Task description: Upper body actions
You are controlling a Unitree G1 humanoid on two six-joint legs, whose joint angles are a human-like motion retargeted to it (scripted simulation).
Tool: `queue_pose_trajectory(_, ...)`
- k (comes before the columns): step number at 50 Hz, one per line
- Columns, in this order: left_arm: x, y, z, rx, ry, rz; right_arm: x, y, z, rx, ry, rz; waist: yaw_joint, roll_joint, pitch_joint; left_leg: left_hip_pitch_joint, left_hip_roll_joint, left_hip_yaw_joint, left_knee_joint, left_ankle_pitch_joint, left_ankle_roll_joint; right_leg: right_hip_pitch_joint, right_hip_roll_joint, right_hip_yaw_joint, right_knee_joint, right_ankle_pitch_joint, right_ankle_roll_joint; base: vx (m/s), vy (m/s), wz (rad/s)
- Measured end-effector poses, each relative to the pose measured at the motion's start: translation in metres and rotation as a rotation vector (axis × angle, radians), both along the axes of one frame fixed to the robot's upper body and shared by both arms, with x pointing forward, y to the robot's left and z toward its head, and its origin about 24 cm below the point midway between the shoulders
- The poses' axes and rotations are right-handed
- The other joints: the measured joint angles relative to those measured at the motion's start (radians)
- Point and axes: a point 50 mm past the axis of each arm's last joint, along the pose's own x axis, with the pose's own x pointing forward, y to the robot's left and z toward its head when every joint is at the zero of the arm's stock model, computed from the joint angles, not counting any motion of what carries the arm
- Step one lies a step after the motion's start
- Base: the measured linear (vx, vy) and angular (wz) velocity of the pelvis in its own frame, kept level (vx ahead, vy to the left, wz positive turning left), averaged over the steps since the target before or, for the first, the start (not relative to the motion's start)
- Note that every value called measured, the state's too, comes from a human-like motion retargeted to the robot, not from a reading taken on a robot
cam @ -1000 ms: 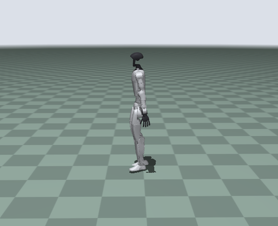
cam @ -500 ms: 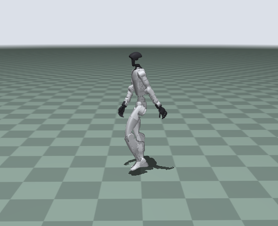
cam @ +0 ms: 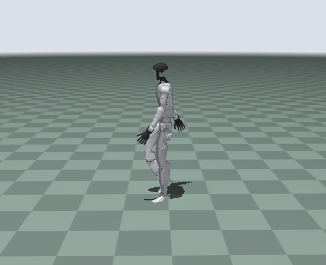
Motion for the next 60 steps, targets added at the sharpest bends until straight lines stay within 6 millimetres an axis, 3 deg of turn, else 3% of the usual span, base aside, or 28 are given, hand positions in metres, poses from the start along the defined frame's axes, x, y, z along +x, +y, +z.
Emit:
queue_pose_trajectory(2, -0.021, 0.004, -0.012, 0.032, 0.068, -0.006, 0.0, 0.004, -0.001, 0.027, -0.001, -0.006, 0.013, -0.013, -0.021, 0.016, -0.023, 0.007, -0.008, -0.006, 0.0, 0.086, 0.02, 0.019, -0.15, 0.02, 0.016, 0.16, -0.01, -0.32)
queue_pose_trajectory(5, -0.077, 0.009, -0.038, 0.037, 0.266, 0.035, 0.02, 0.012, -0.009, 0.099, -0.024, 0.049, 0.024, -0.038, -0.052, 0.034, -0.075, 0.013, -0.008, -0.025, 0.001, 0.241, 0.032, 0.03, -0.429, 0.022, 0.041, 0.13, 0.01, -0.26)
queue_pose_trajectory(8, -0.166, 0.013, -0.06, -0.008, 0.548, 0.163, 0.073, 0.028, -0.021, 0.228, -0.132, 0.202, 0.035, -0.063, -0.078, 0.034, -0.11, 0.018, 0.054, -0.068, -0.016, 0.407, -0.01, -0.147, -0.683, -0.232, -0.011, 0.1, -0.05, -0.31)
queue_pose_trajectory(10, -0.212, 0.018, -0.062, -0.004, 0.68, 0.247, 0.103, 0.041, -0.025, 0.318, -0.188, 0.288, 0.057, -0.08, -0.083, 0.023, -0.122, 0.015, 0.111, -0.078, -0.035, 0.435, -0.014, -0.109, -0.777, -0.246, -0.045, 0.04, -0.08, -0.59)
queue_pose_trajectory(12, -0.268, 0.025, -0.057, 0.052, 0.846, 0.391, 0.164, 0.069, -0.027, 0.454, -0.329, 0.444, 0.093, -0.112, -0.078, -0.06, -0.099, 0.081, 0.287, 0.023, -0.067, 0.447, -0.051, -0.056, -0.857, -0.197, -0.047, -0.23, -0.16, -0.51)
queue_pose_trajectory(15, -0.308, 0.031, -0.048, 0.103, 0.979, 0.542, 0.245, 0.103, -0.011, 0.537, -0.576, 0.651, 0.078, -0.143, -0.055, -0.283, -0.009, 0.038, 0.648, 0.201, -0.086, 0.425, -0.092, -0.111, -0.887, -0.188, -0.05, -0.35, -0.21, 0.55)
queue_pose_trajectory(17, -0.343, 0.036, -0.037, 0.126, 1.068, 0.619, 0.288, 0.124, 0.009, 0.594, -0.757, 0.794, 0.103, -0.143, -0.069, -0.467, -0.043, -0.086, 0.84, 0.245, -0.04, 0.4, -0.091, -0.091, -0.892, -0.178, -0.061, -0.03, -0.24, 0.48)
queue_pose_trajectory(21, -0.358, 0.033, -0.032, 0.055, 1.151, 0.661, 0.345, 0.144, 0.048, 0.631, -0.979, 0.978, 0.143, -0.118, -0.037, -0.616, 0.084, -0.031, 1.119, 0.123, 0.032, 0.392, -0.071, -0.098, -0.884, -0.183, -0.078, -0.16, -0.07, 0.28)
queue_pose_trajectory(24, -0.352, 0.032, -0.035, 0.037, 1.111, 0.677, 0.358, 0.149, 0.059, 0.566, -1.076, 0.952, 0.156, -0.128, -0.032, -0.665, 0.074, -0.037, 1.192, 0.103, 0.034, 0.389, -0.086, -0.097, -0.879, -0.184, -0.079, -0.06, -0.01, 0.27)
queue_pose_trajectory(27, -0.34, 0.036, -0.038, 0.043, 1.068, 0.641, 0.348, 0.146, 0.051, 0.574, -1.082, 0.866, 0.164, -0.131, -0.059, -0.64, 0.036, -0.047, 1.148, 0.122, 0.01, 0.386, -0.088, -0.113, -0.882, -0.189, -0.08, 0.12, 0.01, 0.3)
queue_pose_trajectory(30, -0.316, 0.039, -0.045, 0.043, 1.005, 0.548, 0.316, 0.138, 0.029, 0.619, -0.947, 0.847, 0.151, -0.143, -0.074, -0.525, -0.029, -0.057, 0.978, 0.157, -0.016, 0.402, -0.094, -0.138, -0.881, -0.199, -0.071, 0.12, 0.02, 0.37)
queue_pose_trajectory(33, -0.279, 0.041, -0.053, 0.081, 0.889, 0.429, 0.265, 0.122, 0.0, 0.572, -0.758, 0.794, 0.139, -0.142, -0.088, -0.335, -0.121, -0.091, 0.658, 0.217, -0.035, 0.42, -0.086, -0.148, -0.863, -0.222, -0.058, 0.18, 0.07, 0.1)
queue_pose_trajectory(35, -0.249, 0.045, -0.056, 0.139, 0.798, 0.314, 0.218, 0.105, -0.017, 0.489, -0.634, 0.673, 0.139, -0.131, -0.101, -0.19, -0.174, -0.127, 0.402, 0.108, -0.048, 0.425, -0.065, -0.136, -0.834, -0.242, -0.05, 0.26, 0.12, -0.11)
queue_pose_trajectory(37, -0.205, 0.043, -0.057, 0.209, 0.678, 0.138, 0.149, 0.08, -0.029, 0.431, -0.441, 0.475, 0.093, -0.098, -0.119, -0.005, -0.146, 0.006, 0.165, -0.083, -0.029, 0.432, -0.017, -0.17, -0.78, -0.261, -0.036, 0.33, 0.12, 0.57)
queue_pose_trajectory(39, -0.165, 0.036, -0.056, 0.226, 0.571, 0.014, 0.095, 0.059, -0.029, 0.41, -0.272, 0.329, 0.03, -0.07, -0.123, 0.047, -0.161, -0.047, 0.033, -0.07, 0.016, 0.428, 0.012, -0.231, -0.72, -0.226, -0.024, 0.17, 0.09, 0.95)
queue_pose_trajectory(40, -0.146, 0.032, -0.054, 0.225, 0.521, -0.035, 0.076, 0.051, -0.026, 0.399, -0.21, 0.267, 0.005, -0.06, -0.118, 0.055, -0.166, -0.088, 0.001, -0.052, 0.025, 0.42, 0.015, -0.266, -0.684, -0.191, -0.018, -0.12, 0.06, 0.31)
queue_pose_trajectory(43, -0.053, 0.012, -0.029, 0.211, 0.225, -0.12, 0.028, 0.015, -0.012, 0.226, -0.083, 0.031, 0.034, -0.007, -0.044, 0.046, -0.057, 0.006, -0.016, -0.037, 0.004, 0.215, -0.037, -0.21, -0.3, 0.059, 0.037, -0.31, 0.07, -1.03)
queue_pose_trajectory(45, -0.009, 0.001, -0.007, 0.189, 0.05, -0.134, -0.004, -0.003, 0.001, 0.076, -0.02, -0.088, 0.053, 0.005, -0.034, 0.043, -0.045, 0.052, -0.027, -0.037, 0.012, 0.061, -0.032, -0.129, -0.095, 0.083, -0.012, -0.12, 0.11, -1.26)
queue_pose_trajectory(48, 0.028, 0.0, 0.019, 0.171, -0.093, -0.147, -0.034, -0.019, 0.017, -0.048, 0.079, -0.208, 0.048, 0.007, 0.0, 0.056, -0.036, 0.084, -0.019, -0.047, 0.015, -0.01, -0.117, -0.188, 0.075, -0.015, -0.12, -0.1, 0.07, -0.69)
queue_pose_trajectory(50, 0.033, -0.001, 0.022, 0.182, -0.112, -0.125, -0.041, -0.022, 0.022, -0.108, 0.11, -0.232, 0.029, 0.007, 0.014, 0.057, -0.029, 0.066, -0.009, -0.048, 0.015, -0.027, -0.108, -0.168, 0.097, -0.018, -0.118, -0.03, 0.01, -0.05)
queue_pose_trajectory(53, 0.018, 0.003, 0.013, 0.165, -0.088, -0.045, -0.039, -0.019, 0.02, -0.143, 0.068, -0.194, 0.016, 0.015, 0.001, 0.06, -0.012, 0.068, -0.004, -0.05, 0.011, -0.005, -0.025, -0.072, 0.0, 0.016, -0.039, 0.04, -0.07, -0.08)
queue_pose_trajectory(55, 0.002, 0.008, 0.002, 0.14, -0.025, -0.034, -0.033, -0.014, 0.015, -0.096, 0.046, -0.164, 0.008, 0.01, -0.01, 0.066, -0.015, 0.076, -0.005, -0.053, 0.006, 0.052, 0.002, -0.05, -0.099, 0.033, -0.021, 0.0, 0.0, 0.0)
queue_pose_trajectory(58, -0.046, 0.015, -0.025, 0.116, 0.179, -0.03, -0.015, -0.004, 0.006, 0.009, 0.038, -0.116, 0.001, -0.006, -0.036, 0.076, -0.041, 0.086, 0.002, -0.066, 0.0, 0.183, 0.019, -0.044, -0.315, 0.057, -0.009, 0.05, -0.02, -0.04)
queue_pose_trajectory(60, -0.093, 0.016, -0.043, 0.1, 0.343, 0.01, 0.002, 0.004, -0.002, 0.062, 0.016, -0.072, 0.0, -0.029, -0.065, 0.067, -0.071, 0.086, 0.033, -0.085, -0.008, 0.284, 0.019, -0.044, -0.496, -0.007, 0.039, 0.13, -0.03, 0.16)
